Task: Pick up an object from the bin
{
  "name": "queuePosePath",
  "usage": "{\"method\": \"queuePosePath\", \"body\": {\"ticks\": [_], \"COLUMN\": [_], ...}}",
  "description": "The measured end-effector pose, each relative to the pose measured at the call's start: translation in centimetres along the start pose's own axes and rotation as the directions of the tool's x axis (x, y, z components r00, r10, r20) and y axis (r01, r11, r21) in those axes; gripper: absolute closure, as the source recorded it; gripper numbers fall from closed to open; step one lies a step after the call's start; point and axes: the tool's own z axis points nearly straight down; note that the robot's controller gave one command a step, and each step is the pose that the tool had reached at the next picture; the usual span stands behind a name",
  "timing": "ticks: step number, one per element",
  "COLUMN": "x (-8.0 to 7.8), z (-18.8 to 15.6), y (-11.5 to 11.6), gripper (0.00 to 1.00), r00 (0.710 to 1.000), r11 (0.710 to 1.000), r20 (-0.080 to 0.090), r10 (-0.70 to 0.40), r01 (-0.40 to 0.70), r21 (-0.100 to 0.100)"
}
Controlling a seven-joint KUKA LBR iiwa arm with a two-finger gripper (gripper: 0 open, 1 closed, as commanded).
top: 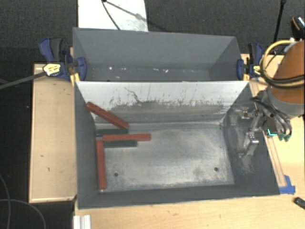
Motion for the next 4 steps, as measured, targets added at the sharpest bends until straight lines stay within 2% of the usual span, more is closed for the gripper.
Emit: {"method": "queuePosePath", "body": {"ticks": [1, 2, 3, 4], "x": [-0.9, 2.2, -2.7, -6.3], "z": [2.3, 13.1, 16.7, 15.3], "y": [6.8, 8.8, 19.8, 25.9], "gripper": [0.0, 0.0, 0.0, 0.0], "r00": [1.0, 0.973, 0.961, 0.931], "r11": [1.0, 0.973, 0.962, 0.931], "r20": [0.005, -0.001, 0.01, 0.012], "r10": [-0.024, -0.232, -0.275, -0.365], "r01": [0.024, 0.232, 0.275, 0.365], "r21": [-0.003, 0.0, -0.002, 0.002]}}
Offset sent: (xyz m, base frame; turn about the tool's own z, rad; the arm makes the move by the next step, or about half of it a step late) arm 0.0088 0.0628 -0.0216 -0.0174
